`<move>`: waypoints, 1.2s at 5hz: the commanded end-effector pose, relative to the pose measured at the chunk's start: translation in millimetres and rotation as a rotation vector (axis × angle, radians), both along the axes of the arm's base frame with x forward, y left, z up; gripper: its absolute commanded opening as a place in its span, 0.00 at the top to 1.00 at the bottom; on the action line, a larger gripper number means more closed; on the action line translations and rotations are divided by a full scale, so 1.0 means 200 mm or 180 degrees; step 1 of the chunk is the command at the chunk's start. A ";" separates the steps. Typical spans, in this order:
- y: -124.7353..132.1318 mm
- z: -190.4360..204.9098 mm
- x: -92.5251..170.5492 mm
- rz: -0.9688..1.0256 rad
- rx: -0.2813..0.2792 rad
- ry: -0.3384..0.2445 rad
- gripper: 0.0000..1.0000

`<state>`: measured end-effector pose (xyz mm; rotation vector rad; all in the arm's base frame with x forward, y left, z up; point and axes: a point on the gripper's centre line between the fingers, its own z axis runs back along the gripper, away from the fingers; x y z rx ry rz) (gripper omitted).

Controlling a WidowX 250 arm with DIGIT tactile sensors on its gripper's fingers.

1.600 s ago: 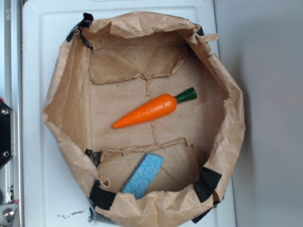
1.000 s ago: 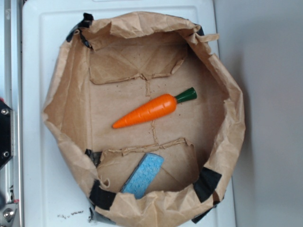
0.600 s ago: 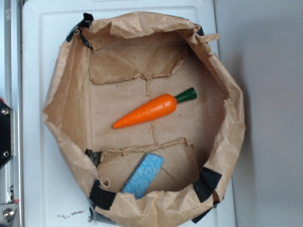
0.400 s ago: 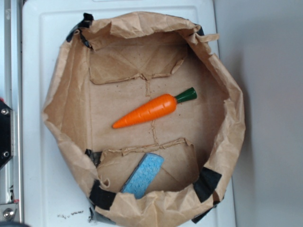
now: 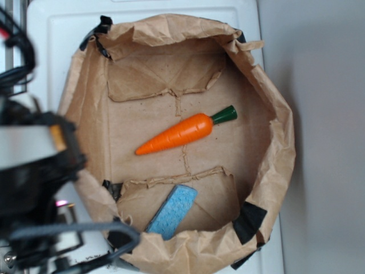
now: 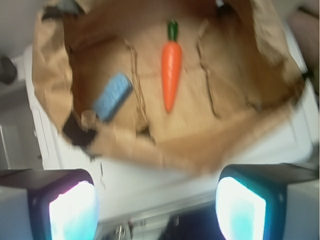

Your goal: Grab the carrot.

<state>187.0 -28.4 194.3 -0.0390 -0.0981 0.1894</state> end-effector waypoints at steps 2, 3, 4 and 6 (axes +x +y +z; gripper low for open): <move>0.01 -0.20 0.35 -0.0270 -0.0021 -0.0192 0.00; 0.01 -0.20 0.35 -0.0270 -0.0021 -0.0192 0.00; 0.01 -0.20 0.35 -0.0270 -0.0021 -0.0192 0.00; 0.08 -0.30 0.27 -0.0420 -0.0197 -0.0251 0.00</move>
